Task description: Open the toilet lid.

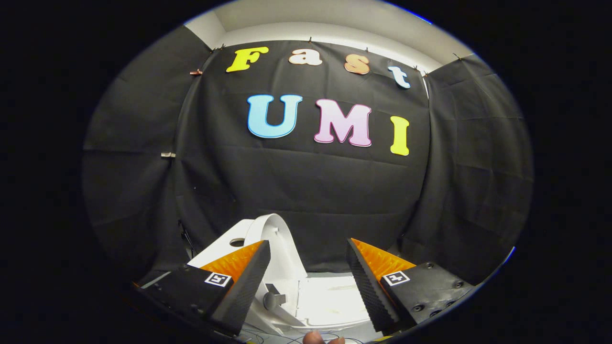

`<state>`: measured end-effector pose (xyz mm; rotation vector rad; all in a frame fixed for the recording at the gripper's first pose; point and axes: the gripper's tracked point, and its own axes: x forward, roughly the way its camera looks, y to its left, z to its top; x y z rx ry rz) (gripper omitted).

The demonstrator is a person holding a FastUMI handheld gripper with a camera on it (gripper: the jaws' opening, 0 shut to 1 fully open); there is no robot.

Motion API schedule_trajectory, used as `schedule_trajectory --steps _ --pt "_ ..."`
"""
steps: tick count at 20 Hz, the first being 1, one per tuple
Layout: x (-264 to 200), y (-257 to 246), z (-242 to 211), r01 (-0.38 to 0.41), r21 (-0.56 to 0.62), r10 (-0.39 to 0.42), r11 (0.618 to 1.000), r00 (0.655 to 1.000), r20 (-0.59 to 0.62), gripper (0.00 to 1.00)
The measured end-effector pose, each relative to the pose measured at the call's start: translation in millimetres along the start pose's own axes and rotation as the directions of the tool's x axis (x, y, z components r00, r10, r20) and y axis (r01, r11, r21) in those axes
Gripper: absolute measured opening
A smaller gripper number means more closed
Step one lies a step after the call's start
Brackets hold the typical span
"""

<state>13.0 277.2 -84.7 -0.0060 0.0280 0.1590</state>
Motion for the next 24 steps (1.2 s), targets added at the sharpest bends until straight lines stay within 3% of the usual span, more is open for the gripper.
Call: schedule_trajectory --steps 12,24 --pt "-16 -46 67 0.034 0.035 -0.037 0.999 0.993 0.110 0.99" --pt "-14 -68 66 0.063 0.045 -0.067 0.997 0.992 0.104 0.99"
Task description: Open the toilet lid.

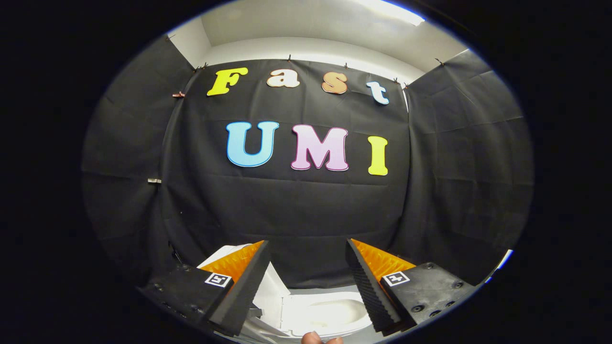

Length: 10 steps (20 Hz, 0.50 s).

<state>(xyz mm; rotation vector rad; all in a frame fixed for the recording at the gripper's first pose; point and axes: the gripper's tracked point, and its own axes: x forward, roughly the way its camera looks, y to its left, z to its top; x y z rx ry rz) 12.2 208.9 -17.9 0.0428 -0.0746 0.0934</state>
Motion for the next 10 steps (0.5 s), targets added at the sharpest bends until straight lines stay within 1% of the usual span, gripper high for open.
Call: schedule_trajectory --steps 5,10 --pt "2.0 0.0 -0.6 -0.002 -0.013 0.002 1.000 1.000 -0.005 0.99" --pt "0.9 -4.1 6.5 0.003 -0.011 -0.003 1.000 1.000 0.017 0.99"
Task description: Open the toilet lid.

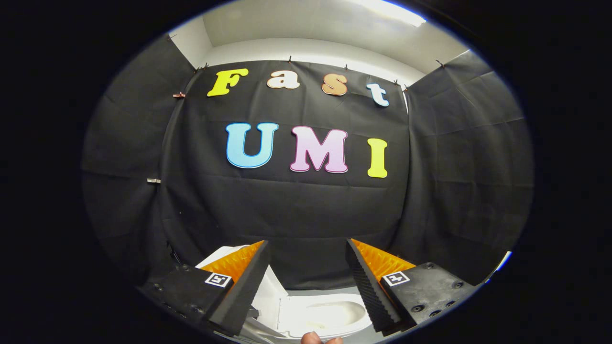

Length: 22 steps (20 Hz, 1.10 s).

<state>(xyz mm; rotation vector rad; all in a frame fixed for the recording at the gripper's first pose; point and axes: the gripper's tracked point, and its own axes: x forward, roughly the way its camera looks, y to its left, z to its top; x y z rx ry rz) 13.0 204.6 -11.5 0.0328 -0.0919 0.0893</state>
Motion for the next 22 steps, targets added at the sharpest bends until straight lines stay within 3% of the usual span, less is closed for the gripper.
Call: schedule_trajectory --steps 22 --pt "1.7 7.0 4.0 -0.017 -0.034 0.018 0.999 1.000 0.001 0.99"
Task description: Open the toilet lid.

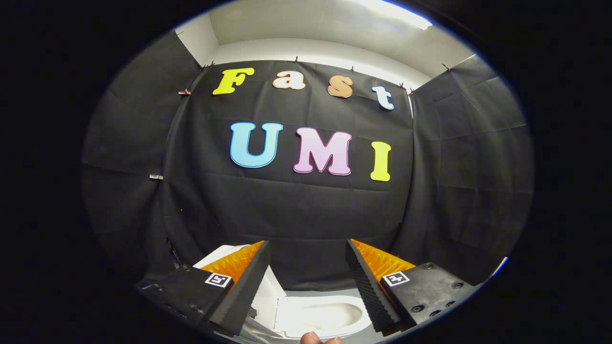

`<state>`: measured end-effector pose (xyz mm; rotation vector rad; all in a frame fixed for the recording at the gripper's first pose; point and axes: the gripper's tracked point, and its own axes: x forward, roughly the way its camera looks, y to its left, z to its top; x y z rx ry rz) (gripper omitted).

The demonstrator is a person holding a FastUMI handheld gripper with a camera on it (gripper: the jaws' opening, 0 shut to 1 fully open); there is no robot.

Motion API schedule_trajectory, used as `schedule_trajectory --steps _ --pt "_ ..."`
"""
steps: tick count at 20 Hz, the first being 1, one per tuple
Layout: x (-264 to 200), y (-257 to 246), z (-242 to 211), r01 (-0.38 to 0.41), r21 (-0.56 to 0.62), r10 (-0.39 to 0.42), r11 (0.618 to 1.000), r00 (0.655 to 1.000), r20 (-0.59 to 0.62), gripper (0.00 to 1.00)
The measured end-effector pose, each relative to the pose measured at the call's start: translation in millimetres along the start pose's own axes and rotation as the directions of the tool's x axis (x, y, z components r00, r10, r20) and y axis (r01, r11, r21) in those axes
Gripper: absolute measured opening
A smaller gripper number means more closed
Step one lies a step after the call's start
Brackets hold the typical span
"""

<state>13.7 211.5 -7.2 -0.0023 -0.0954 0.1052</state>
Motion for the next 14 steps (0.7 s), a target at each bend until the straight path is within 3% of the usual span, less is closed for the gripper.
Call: schedule_trajectory --steps 14 --pt "-0.7 3.1 5.4 -0.004 -0.002 0.004 1.000 1.000 0.008 0.98"
